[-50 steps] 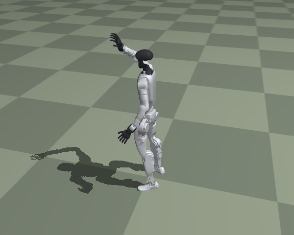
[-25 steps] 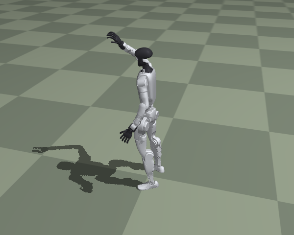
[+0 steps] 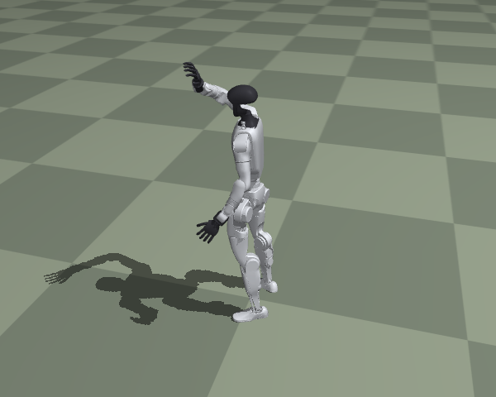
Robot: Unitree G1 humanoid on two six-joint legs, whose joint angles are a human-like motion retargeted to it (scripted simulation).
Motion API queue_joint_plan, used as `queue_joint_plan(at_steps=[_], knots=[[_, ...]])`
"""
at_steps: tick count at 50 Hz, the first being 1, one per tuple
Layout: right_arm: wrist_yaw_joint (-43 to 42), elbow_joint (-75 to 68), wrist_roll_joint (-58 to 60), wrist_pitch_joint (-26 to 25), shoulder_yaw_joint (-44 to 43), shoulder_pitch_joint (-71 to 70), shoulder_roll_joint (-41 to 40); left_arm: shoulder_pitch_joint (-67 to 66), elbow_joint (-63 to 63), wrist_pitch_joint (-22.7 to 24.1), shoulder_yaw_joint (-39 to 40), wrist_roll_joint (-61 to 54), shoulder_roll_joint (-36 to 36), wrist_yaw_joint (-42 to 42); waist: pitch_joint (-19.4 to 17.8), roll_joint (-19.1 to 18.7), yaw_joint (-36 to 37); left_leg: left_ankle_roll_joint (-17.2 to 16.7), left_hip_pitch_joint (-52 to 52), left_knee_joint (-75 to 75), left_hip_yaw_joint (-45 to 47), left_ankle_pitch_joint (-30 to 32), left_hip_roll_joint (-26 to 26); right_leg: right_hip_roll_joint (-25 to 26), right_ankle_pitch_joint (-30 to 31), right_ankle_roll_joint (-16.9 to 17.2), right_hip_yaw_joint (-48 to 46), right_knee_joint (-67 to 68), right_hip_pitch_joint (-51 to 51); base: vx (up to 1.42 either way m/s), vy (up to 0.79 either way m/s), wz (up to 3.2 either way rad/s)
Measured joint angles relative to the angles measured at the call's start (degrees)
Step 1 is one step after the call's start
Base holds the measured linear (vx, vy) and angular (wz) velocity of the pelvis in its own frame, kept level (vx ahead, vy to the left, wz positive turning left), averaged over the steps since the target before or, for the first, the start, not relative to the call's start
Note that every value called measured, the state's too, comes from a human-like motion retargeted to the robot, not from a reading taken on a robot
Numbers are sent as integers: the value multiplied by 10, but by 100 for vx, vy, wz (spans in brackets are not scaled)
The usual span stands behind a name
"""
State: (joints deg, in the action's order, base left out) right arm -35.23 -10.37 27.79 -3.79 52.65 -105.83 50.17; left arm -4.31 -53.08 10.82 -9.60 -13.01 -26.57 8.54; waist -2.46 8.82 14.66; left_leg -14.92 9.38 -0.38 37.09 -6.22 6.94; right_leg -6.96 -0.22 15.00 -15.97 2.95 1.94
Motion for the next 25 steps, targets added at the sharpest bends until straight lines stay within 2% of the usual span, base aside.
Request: queue_joint_plan(at_steps=[2, 5, 10, 13, 25], knots=[[17, 8, 15, 13, 13, 0, 2, 3, 1, 2, 2, -2, 3, 2, 1, 0, 3, 0, -1, 0, -3, 0, 0, 0, -1, 0, -3, 0, 1, 0, 0, 0], [-2, 8, 34, 9, -1, 17, 10, 4, 0, 4, 7, 1, 6, 7, 1, 1, 5, 1, -2, 1, -9, -1, -1, -3, -2, 0, -9, 0, 4, 0, 0, 0], [-73, -26, 40, -34, -89, 78, 26, -11, -3, 1, 22, 11, 8, 7, 3, 1, 1, 1, -1, 2, -17, -2, -6, -9, -4, 0, -15, -1, 10, 0, 0, 0], [-74, -32, 27, -37, -121, 104, 28, -29, -6, -1, 32, 14, 8, 6, 6, 1, -5, 1, -1, 2, -18, -4, -8, -12, -5, 0, -15, -1, 12, 0, 0, 0], [27, 118, -5, 58, -27, 63, -26, -67, -29, -7, 23, 14, 16, -4, 11, -12, -13, 1, -2, 4, -3, -5, -7, -9, -2, 0, -1, -1, 1, 0, 0, 0]])
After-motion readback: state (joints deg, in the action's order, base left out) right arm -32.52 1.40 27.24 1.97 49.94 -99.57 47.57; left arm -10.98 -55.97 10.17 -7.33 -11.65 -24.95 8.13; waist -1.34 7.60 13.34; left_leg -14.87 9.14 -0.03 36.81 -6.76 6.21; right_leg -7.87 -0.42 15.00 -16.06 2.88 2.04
